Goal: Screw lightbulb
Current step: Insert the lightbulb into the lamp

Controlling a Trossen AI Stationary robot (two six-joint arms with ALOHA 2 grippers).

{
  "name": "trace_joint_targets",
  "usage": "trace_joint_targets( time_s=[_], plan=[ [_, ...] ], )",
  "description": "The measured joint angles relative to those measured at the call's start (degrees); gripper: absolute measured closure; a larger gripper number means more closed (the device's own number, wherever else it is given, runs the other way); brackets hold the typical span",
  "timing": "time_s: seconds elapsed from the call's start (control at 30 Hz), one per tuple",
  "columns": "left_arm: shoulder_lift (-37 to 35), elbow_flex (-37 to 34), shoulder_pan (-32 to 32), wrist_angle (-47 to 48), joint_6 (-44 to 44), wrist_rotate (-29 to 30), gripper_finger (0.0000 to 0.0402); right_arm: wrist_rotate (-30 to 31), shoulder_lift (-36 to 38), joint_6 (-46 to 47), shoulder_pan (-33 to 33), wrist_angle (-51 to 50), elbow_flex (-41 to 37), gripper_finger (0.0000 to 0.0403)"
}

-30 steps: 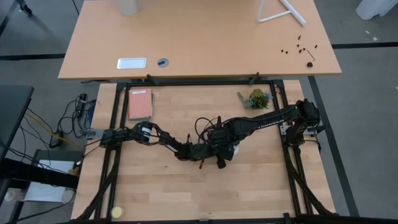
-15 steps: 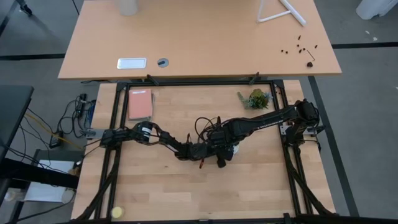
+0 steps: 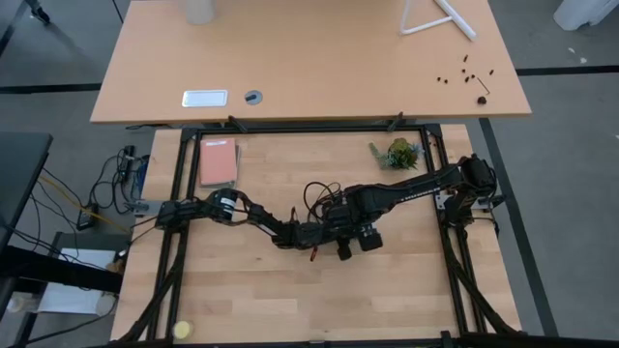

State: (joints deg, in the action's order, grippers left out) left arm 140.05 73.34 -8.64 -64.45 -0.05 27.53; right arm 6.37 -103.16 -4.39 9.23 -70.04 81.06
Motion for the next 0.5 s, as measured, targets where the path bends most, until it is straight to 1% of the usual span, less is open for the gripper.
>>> trace_joint_targets(
  time_s=[0.07,0.37,0.5],
  plan=[
    [0.00,0.00,0.00,0.00,0.00,-0.09,0.0202,0.00,0.05,-4.66,0.01,-0.67,0.04,0.0086],
    [0.00,0.04,0.00,0.07,0.00,-0.20,0.0202,0.91,0.09,-17.23,0.07,-1.46,0.04,0.0113],
    [0.00,0.05,-0.02,0.07,0.00,-0.22,0.0202,1.15,0.09,-24.23,0.07,-1.75,0.07,0.0125]
  ],
)
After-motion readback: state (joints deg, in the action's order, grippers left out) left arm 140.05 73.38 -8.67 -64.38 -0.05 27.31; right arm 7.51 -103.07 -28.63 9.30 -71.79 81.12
